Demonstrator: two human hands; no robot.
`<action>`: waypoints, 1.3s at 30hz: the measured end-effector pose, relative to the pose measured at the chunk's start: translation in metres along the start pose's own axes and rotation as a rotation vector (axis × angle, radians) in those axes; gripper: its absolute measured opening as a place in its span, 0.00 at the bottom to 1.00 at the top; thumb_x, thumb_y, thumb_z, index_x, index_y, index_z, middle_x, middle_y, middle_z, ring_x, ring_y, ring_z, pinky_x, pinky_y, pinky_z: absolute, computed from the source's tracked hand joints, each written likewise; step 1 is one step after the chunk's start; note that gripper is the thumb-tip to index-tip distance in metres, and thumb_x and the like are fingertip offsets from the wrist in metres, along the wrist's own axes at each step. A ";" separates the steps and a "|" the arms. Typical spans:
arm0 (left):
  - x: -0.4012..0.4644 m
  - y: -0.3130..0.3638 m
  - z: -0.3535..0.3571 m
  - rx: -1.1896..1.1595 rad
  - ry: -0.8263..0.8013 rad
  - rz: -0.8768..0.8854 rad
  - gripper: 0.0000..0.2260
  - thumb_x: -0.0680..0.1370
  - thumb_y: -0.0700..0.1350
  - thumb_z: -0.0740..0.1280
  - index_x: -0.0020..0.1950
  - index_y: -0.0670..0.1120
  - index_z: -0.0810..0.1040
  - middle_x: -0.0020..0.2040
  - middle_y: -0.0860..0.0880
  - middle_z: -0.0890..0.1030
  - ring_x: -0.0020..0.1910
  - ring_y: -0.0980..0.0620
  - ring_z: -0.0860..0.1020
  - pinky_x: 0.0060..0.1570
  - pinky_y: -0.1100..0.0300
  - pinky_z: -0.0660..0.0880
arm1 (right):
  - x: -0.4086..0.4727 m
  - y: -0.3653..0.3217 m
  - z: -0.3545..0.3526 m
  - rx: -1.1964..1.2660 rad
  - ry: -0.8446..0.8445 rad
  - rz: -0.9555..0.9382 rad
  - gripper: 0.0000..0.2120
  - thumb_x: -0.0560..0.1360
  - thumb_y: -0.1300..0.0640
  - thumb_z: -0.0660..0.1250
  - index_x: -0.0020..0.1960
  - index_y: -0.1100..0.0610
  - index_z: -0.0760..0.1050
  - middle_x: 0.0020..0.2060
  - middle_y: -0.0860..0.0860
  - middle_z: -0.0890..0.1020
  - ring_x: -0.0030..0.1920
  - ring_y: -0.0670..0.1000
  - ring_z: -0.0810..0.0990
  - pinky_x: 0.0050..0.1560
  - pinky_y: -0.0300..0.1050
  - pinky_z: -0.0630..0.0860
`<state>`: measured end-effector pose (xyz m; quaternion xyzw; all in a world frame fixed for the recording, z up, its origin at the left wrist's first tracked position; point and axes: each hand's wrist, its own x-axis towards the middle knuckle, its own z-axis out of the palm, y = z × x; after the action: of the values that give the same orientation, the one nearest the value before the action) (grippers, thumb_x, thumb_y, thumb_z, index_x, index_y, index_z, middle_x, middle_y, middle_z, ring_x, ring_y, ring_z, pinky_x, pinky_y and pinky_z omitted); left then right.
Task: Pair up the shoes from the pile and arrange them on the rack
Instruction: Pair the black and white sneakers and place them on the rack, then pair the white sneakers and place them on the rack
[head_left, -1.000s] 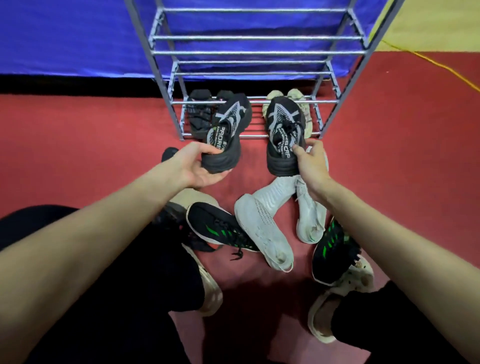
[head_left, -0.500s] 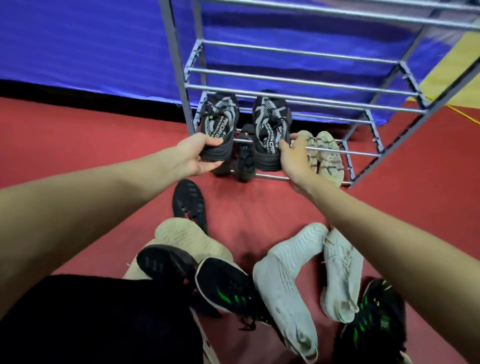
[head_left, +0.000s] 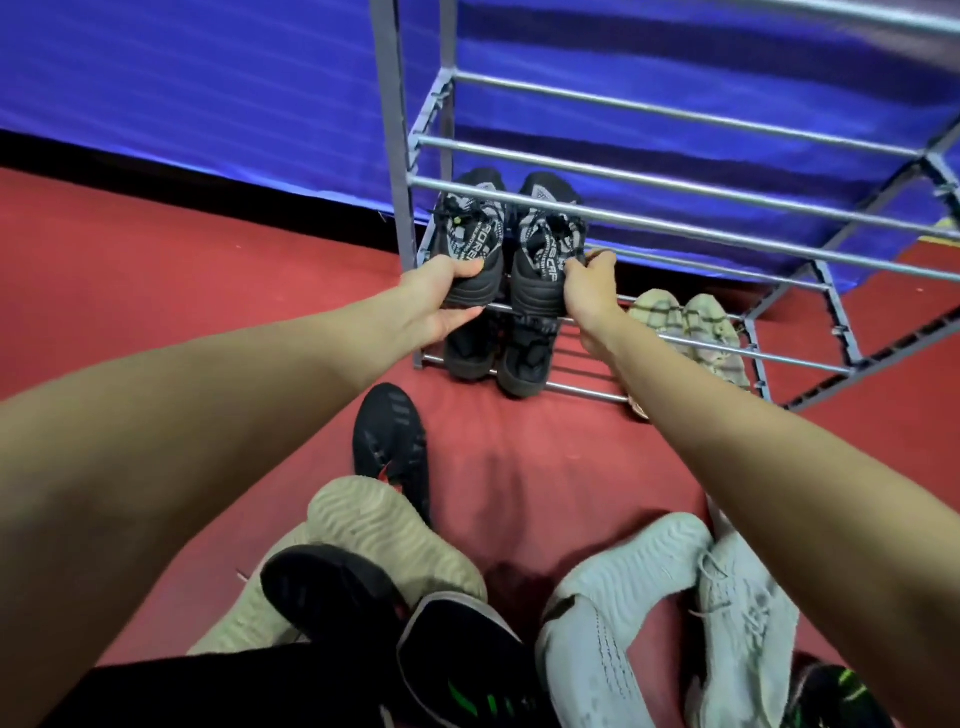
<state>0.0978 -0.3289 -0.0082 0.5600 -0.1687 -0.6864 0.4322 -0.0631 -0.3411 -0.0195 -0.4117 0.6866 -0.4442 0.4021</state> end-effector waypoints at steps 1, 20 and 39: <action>0.004 0.000 0.000 -0.017 0.004 -0.002 0.12 0.73 0.37 0.70 0.56 0.41 0.78 0.43 0.45 0.82 0.44 0.49 0.81 0.46 0.54 0.80 | 0.004 0.002 0.003 0.012 -0.003 0.005 0.06 0.79 0.64 0.53 0.54 0.58 0.58 0.40 0.49 0.69 0.49 0.51 0.68 0.47 0.42 0.66; 0.004 -0.014 -0.007 0.076 0.148 0.065 0.20 0.77 0.40 0.67 0.68 0.39 0.69 0.64 0.40 0.76 0.59 0.44 0.79 0.48 0.53 0.80 | -0.015 0.019 -0.002 0.192 -0.248 0.077 0.09 0.65 0.61 0.69 0.44 0.54 0.75 0.43 0.53 0.82 0.46 0.52 0.80 0.50 0.49 0.77; -0.121 -0.187 -0.053 1.398 -0.240 0.020 0.05 0.73 0.41 0.63 0.42 0.44 0.79 0.38 0.46 0.75 0.38 0.49 0.72 0.41 0.55 0.73 | -0.221 0.160 -0.138 -0.495 -0.372 0.193 0.21 0.75 0.66 0.62 0.69 0.65 0.68 0.64 0.61 0.75 0.59 0.56 0.76 0.61 0.46 0.71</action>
<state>0.0701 -0.1146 -0.0837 0.6252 -0.6213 -0.4703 -0.0440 -0.1489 -0.0563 -0.0904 -0.5042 0.7243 -0.1407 0.4488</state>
